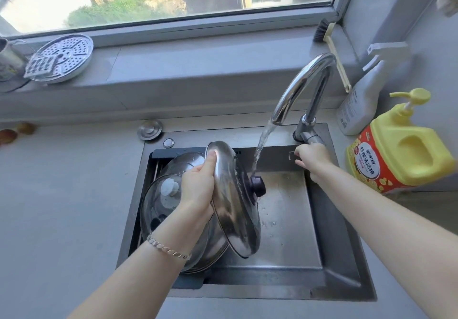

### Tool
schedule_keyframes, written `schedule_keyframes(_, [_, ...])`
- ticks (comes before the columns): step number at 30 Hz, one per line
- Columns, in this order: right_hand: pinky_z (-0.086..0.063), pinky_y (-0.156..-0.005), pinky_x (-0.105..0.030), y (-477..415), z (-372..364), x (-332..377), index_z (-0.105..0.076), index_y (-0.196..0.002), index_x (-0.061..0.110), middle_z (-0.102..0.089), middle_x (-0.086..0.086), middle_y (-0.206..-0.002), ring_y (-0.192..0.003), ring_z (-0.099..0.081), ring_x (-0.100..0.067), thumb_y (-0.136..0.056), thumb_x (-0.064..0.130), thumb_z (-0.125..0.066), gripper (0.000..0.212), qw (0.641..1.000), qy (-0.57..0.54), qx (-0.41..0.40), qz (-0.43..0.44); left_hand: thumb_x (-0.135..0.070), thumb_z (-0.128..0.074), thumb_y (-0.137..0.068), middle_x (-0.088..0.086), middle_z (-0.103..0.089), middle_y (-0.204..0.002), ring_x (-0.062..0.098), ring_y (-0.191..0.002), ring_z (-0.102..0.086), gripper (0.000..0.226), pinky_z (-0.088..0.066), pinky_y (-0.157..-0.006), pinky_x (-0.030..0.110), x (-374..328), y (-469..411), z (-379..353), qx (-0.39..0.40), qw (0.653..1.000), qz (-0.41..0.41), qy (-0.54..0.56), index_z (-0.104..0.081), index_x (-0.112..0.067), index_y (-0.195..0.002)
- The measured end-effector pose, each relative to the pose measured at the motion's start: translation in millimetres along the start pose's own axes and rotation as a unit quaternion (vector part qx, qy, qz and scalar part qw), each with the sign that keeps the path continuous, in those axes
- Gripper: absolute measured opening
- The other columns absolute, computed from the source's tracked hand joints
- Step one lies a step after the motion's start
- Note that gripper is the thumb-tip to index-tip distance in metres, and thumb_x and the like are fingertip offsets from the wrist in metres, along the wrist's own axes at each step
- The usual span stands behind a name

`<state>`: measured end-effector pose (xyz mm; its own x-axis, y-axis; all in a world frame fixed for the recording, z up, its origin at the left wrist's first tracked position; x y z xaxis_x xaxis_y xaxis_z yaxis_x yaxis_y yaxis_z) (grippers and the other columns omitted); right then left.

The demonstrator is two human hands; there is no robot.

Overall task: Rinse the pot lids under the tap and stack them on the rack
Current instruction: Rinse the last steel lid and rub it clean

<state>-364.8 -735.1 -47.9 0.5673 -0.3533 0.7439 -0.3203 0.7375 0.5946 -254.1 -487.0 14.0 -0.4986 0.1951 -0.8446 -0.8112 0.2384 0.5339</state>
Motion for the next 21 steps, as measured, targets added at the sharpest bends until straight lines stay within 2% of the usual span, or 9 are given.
schedule_keyframes(1, [-0.046, -0.099, -0.046, 0.5, -3.0, 4.6, -0.051, -0.119, -0.001, -0.049, -0.004, -0.079, -0.079, -0.052, -0.02, -0.082, -0.002, -0.048, 0.036, 1.0, -0.005, 0.013, -0.003, -0.05, -0.061, -0.082, 0.006, -0.043, -0.088, 0.024, -0.079, -0.04, 0.034, -0.032, -0.069, 0.038, 1.9, -0.3, 0.8, 0.003, 1.0, 0.005, 0.001, -0.049, -0.018, -0.083])
schedule_keyframes(3, [-0.048, -0.096, -0.037, 2.5, -6.1, 9.4, -0.043, -0.131, 0.001, -0.054, -0.01, -0.113, -0.093, -0.055, -0.022, -0.086, -0.002, -0.048, 0.046, 0.999, -0.015, 0.039, -0.012, -0.047, -0.06, -0.084, 0.007, -0.042, -0.086, 0.025, -0.079, -0.039, 0.033, -0.031, -0.069, 0.039, 2.8, 0.6, 0.7, 0.009, 1.0, 0.012, 0.008, -0.047, -0.017, -0.078])
schedule_keyframes(4, [-0.049, -0.092, -0.034, 5.7, -7.2, 8.7, -0.038, -0.135, 0.003, -0.047, -0.012, -0.13, -0.107, -0.053, -0.025, -0.087, 0.0, -0.049, 0.05, 0.998, -0.001, 0.056, -0.017, -0.048, -0.061, -0.082, 0.008, -0.042, -0.087, 0.025, -0.079, -0.039, 0.034, -0.032, -0.069, 0.04, 2.2, 2.0, -0.5, 0.015, 1.0, 0.011, 0.009, -0.048, -0.017, -0.079])
schedule_keyframes(6, [-0.05, -0.087, -0.034, 19.4, -10.2, 0.4, -0.03, -0.142, 0.006, -0.038, -0.013, -0.142, -0.119, -0.048, -0.027, -0.089, 0.009, -0.052, 0.057, 0.992, 0.078, 0.1, -0.018, -0.053, -0.064, -0.075, 0.008, -0.044, -0.09, 0.026, -0.079, -0.04, 0.04, -0.033, -0.069, 0.039, -0.4, 7.6, -5.7, 0.031, 0.999, 0.009, 0.003, -0.05, -0.018, -0.086])
schedule_keyframes(9, [-0.056, -0.072, -0.032, 67.6, -26.6, -15.8, -0.041, -0.134, 0.016, -0.053, -0.01, -0.124, -0.09, -0.065, -0.026, -0.094, 0.033, -0.047, 0.044, 0.961, 0.163, 0.222, -0.018, -0.064, -0.066, -0.058, 0.008, -0.048, -0.087, 0.026, -0.076, -0.042, 0.055, -0.033, -0.069, 0.038, -2.9, 18.3, -15.3, 0.062, 0.998, 0.009, -0.023, -0.052, -0.019, -0.086])
schedule_keyframes(12, [-0.057, -0.059, -0.028, 106.0, -35.8, -28.8, -0.049, -0.115, 0.022, -0.059, -0.004, -0.09, -0.067, -0.066, -0.022, -0.095, 0.042, -0.04, 0.029, 0.944, 0.178, 0.277, 0.01, -0.053, -0.063, -0.077, 0.011, -0.041, -0.077, 0.027, -0.069, -0.035, 0.044, -0.027, -0.061, 0.036, -6.1, 27.7, -23.9, 0.088, 0.995, -0.012, -0.052, -0.046, -0.014, -0.067])
schedule_keyframes(17, [-0.045, -0.046, -0.025, 118.7, -21.8, -42.7, -0.049, -0.103, 0.011, -0.05, -0.006, -0.069, -0.049, -0.047, -0.017, -0.096, 0.035, -0.041, 0.026, 0.966, 0.12, 0.223, 0.058, -0.044, -0.051, -0.092, 0.01, -0.039, -0.058, 0.019, -0.047, -0.035, 0.046, -0.027, -0.042, 0.02, -14.1, 53.1, -38.6, 0.152, 0.984, -0.043, -0.088, -0.043, -0.011, -0.061])
schedule_keyframes(19, [-0.035, -0.041, -0.023, 117.8, -9.8, -45.9, -0.048, -0.097, 0.01, -0.044, -0.006, -0.063, -0.046, -0.038, -0.016, -0.097, 0.032, -0.04, 0.023, 0.972, 0.11, 0.189, 0.083, -0.041, -0.04, -0.097, 0.002, -0.05, -0.046, 0.013, -0.038, -0.049, 0.05, -0.038, -0.037, 0.014, -13.0, 62.7, -39.9, 0.178, 0.981, -0.023, -0.077, -0.042, -0.013, -0.056])
schedule_keyframes(21, [-0.026, -0.042, -0.023, 118.1, 3.3, -48.1, -0.047, -0.086, 0.013, -0.04, -0.005, -0.06, -0.044, -0.033, -0.015, -0.097, 0.032, -0.038, 0.024, 0.978, 0.09, 0.16, 0.098, -0.042, -0.033, -0.099, 0.002, -0.064, -0.055, 0.012, -0.051, -0.064, 0.053, -0.054, -0.048, 0.022, -7.7, 66.6, -36.5, 0.199, 0.976, -0.007, -0.09, -0.049, -0.01, -0.059])
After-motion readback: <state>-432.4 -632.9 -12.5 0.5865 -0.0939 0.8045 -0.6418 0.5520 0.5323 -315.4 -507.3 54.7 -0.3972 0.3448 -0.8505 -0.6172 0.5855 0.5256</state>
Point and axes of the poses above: each hand's wrist, its own y-axis away from the middle knuckle, its own z-axis out of the back of the hand, x = y × z, the point moved 7 cm from there along -y, towards the middle knuckle
